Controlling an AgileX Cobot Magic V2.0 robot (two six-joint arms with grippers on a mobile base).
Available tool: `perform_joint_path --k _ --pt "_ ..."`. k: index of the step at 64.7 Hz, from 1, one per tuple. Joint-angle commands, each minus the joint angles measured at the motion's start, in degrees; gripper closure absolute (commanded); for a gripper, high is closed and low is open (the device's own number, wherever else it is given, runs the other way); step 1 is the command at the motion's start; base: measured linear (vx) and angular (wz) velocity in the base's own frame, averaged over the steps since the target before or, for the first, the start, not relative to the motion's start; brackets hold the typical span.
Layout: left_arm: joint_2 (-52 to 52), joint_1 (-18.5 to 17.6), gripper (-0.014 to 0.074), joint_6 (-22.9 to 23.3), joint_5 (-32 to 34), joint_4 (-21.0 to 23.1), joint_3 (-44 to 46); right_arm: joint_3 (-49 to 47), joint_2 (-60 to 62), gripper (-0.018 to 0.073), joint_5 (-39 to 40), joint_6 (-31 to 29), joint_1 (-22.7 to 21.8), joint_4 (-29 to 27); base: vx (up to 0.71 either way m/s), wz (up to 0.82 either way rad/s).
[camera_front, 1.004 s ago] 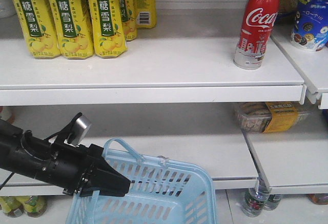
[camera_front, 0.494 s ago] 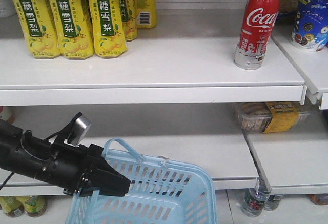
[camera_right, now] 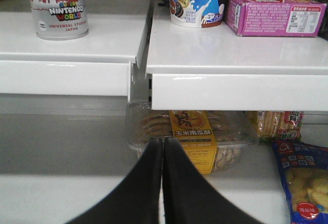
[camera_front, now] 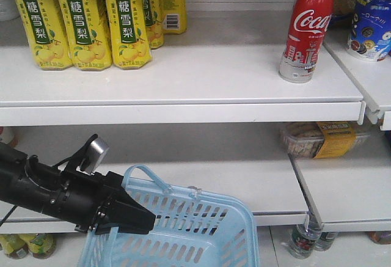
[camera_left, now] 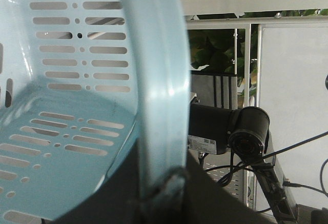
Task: Place coke in basket with both arms
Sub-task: 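Reach the right gripper toward the red Coca-Cola bottle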
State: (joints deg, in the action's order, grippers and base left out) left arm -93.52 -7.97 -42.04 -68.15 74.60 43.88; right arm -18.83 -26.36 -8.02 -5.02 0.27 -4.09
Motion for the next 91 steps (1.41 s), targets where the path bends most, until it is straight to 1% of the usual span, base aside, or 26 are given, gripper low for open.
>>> perform_joint_path --k 1,12,23,29,46,53,57,65,70,78,81,85,91 --pt "2.5 -0.2 0.0603 -0.9 -2.2 4.7 1.1 -2.0 -0.7 0.0568 5.1 -0.4 -0.2 -0.1 0.00 0.00" --pt "2.5 -0.2 0.0603 -0.9 -2.2 4.7 1.1 -3.0 -0.7 0.0544 4.2 -0.4 -0.2 -0.1 0.00 0.00" --pt "2.5 -0.2 0.0603 -0.9 -2.2 4.7 1.1 -5.6 -0.7 0.0453 1.6 -0.4 -0.2 -0.1 0.00 0.00" --pt "2.5 -0.2 0.0603 -0.9 -2.2 4.7 1.1 -6.5 -0.7 0.0375 1.2 -0.4 -0.2 -0.1 0.00 0.00" --pt "2.5 -0.2 0.0603 -0.9 -2.2 4.7 1.1 -6.5 -0.7 0.0095 1.2 -0.4 -0.2 -0.1 0.00 0.00" --pt "2.5 -0.2 0.0603 -0.9 -2.2 4.7 1.1 -6.5 -0.7 0.0024 1.2 -0.4 -0.2 -0.2 0.00 0.00" --pt "2.5 -0.2 0.0603 -0.9 -2.2 4.7 1.1 -6.5 -0.7 0.0008 1.2 -0.4 -0.2 -1.0 0.00 0.00" --pt "2.5 -0.2 0.0603 -0.9 -2.2 4.7 1.1 -6.5 -0.7 0.0013 2.7 -0.7 -0.2 -2.8 0.00 0.00" --pt "2.5 -0.2 0.0603 -0.9 -2.2 4.7 1.1 -6.9 -0.8 0.0016 3.7 -0.9 -0.2 -3.0 0.00 0.00" --pt "2.5 -0.2 0.0603 -0.9 -2.2 4.7 1.1 -10.2 -2.5 0.0016 2.5 -1.6 0.3 -3.0 0.00 0.00" --pt "2.5 -0.2 0.0603 -0.9 -2.2 4.7 1.1 -12.0 -3.6 0.0016 2.5 -2.3 1.3 -3.0 0.00 0.00" --pt "2.5 -0.2 0.0603 -0.9 -2.2 4.7 1.1 -14.4 -5.2 0.0016 2.5 -3.9 3.7 -3.0 0.00 0.00" --pt "2.5 -0.2 0.0603 -0.9 -2.2 4.7 1.1 -17.7 -8.5 0.0016 4.6 -5.4 8.5 -3.0 0.00 0.00"
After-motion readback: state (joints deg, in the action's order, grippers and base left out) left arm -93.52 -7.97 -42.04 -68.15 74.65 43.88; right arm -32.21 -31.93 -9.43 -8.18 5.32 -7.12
